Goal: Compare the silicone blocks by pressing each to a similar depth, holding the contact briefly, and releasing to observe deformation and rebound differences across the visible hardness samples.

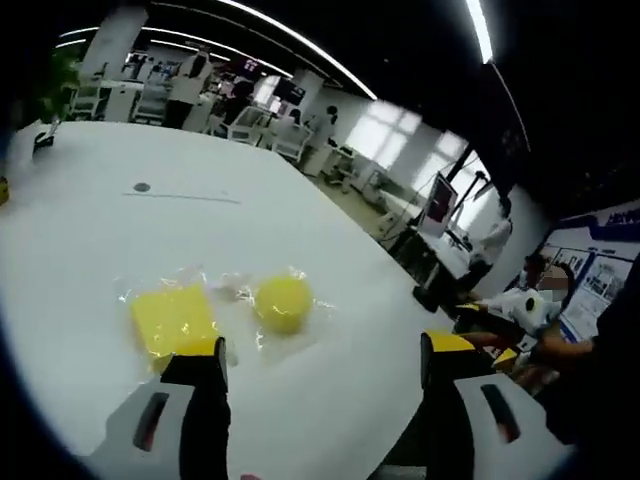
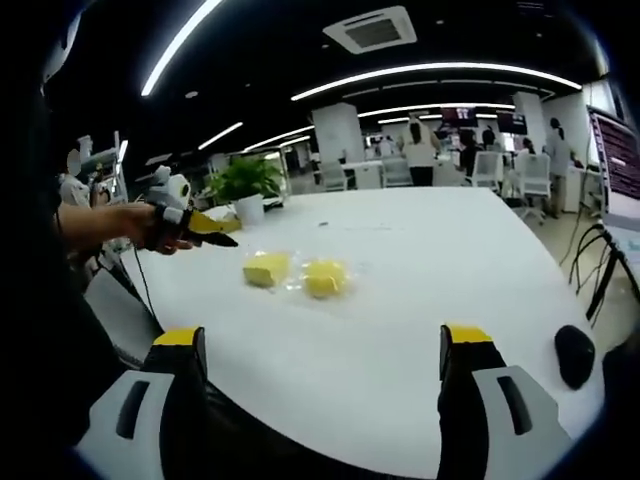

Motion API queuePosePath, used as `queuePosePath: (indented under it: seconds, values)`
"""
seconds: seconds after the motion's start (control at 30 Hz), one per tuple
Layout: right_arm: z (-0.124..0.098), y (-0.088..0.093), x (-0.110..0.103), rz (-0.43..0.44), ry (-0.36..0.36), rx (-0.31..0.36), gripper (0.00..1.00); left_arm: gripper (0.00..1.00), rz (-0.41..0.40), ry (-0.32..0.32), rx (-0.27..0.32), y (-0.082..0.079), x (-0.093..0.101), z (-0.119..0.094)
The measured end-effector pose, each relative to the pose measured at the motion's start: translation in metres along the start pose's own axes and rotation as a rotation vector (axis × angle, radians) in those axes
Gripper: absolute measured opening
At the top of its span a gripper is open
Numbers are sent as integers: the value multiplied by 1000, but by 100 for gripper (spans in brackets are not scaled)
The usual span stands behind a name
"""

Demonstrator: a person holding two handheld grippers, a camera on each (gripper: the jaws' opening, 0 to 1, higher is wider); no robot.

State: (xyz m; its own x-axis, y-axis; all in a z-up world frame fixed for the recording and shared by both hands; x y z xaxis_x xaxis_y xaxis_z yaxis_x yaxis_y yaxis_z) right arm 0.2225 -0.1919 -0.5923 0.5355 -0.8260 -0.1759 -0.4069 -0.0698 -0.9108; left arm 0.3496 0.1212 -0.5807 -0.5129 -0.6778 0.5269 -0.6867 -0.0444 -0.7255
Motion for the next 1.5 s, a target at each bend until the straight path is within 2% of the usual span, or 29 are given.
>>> queuePosePath:
  seconds: [0.1, 0.3, 0.4, 0.47, 0.57, 0.6, 0.63, 0.7, 0.73, 0.8, 0.87, 1.0, 1.03, 1.1, 1.17, 1.2, 1.27, 1.33, 1.43, 1.5]
  values:
    - [-3, 2, 2, 13, 9, -2, 88, 77, -42, 22, -9, -6, -2, 16]
    - [-5, 7, 3, 16, 19, -37, 86, 76, -92, 16, -25, -17, -14, 37]
    - [-3, 8, 4, 8, 18, -53, 84, 70, -122, 16, -34, -22, -20, 47]
    - [-2, 8, 4, 5, 17, -61, 83, 62, -135, 12, -47, -24, -25, 55]
    - [0, 8, 5, -1, 14, -65, 83, 62, -177, -33, -66, -25, -36, 70]
    - [0, 7, 5, -3, 11, -65, 83, 61, -211, -41, -91, -23, -39, 74]
    - [1, 7, 5, -4, 9, -69, 83, 59, -288, -47, -118, -21, -43, 81]
    - [1, 8, 5, -9, 4, -86, 83, 61, -317, -59, -105, -21, -50, 90]
    - [1, 8, 5, -18, -4, -96, 82, 62, -338, -83, -123, -18, -54, 96]
    - [0, 8, 5, -43, -6, -104, 82, 61, -311, -99, -153, -15, -59, 104]
    - [-1, 8, 6, -50, -7, -112, 82, 60, -310, -117, -151, -14, -62, 113]
    - [1, 9, 10, -32, -7, -126, 81, 60, -377, -137, -157, -10, -67, 128]
    - [1, 9, 11, -31, -5, -126, 81, 59, -368, -128, -157, -8, -68, 132]
    - [1, 9, 13, -33, 2, -123, 80, 55, -378, -162, -166, -6, -72, 135]
    - [0, 7, 16, -40, 11, -121, 78, 51, -402, -175, -147, -6, -77, 139]
    - [-1, 7, 17, -44, 20, -123, 77, 48, -434, -185, -118, -9, -79, 141]
    - [-1, 7, 20, -47, 24, -124, 75, 46, -462, -173, -85, -14, -81, 145]
    - [-1, 9, 22, -43, 28, -133, 75, 46, -491, -167, -91, -15, -82, 148]
    - [0, 11, 25, -34, 34, -143, 73, 43, -581, -153, -77, -15, -84, 154]
    - [1, 11, 26, -25, 34, -137, 73, 37, -576, -159, -75, -13, -85, 156]
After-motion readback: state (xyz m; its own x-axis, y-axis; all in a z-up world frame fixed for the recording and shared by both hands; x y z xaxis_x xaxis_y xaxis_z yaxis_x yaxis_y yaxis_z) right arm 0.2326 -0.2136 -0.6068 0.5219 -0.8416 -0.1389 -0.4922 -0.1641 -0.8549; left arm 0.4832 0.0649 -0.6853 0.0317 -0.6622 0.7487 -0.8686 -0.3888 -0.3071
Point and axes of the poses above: the point that each gripper's makers call its tool centre point, and the gripper's own axes: z roughly forward along the fingers, x roughly to its right, y roughly out of its underside, the point moved 7 cm from there along -z, roughly backward along the fingers, and after that the axes turned 2 degrees about -x, right-handed, at the moved point
